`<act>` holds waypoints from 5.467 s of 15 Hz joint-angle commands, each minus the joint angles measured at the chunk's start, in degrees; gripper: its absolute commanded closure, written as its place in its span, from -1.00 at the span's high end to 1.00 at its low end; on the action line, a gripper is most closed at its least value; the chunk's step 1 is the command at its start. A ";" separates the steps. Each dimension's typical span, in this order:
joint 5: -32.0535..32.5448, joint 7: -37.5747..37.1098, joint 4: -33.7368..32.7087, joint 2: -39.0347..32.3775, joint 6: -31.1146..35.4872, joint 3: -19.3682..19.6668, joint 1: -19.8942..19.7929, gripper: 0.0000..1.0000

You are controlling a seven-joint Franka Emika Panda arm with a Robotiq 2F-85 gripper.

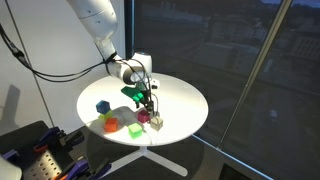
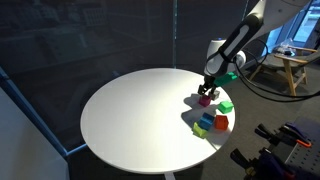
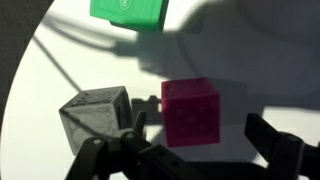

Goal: Pick up the pink block and put it on the blue block

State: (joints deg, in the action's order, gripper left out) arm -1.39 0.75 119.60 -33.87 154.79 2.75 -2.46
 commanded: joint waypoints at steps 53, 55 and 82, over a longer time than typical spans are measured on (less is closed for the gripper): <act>1.83 7.14 7.67 19.86 -11.11 -3.07 0.16 -0.43; 1.76 8.49 9.51 21.80 -11.31 -3.49 0.22 -0.43; 2.32 13.23 16.09 28.46 -16.06 -4.10 1.80 -0.43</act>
State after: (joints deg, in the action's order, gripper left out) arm 0.62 14.09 135.29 -6.04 138.41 -1.52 -0.86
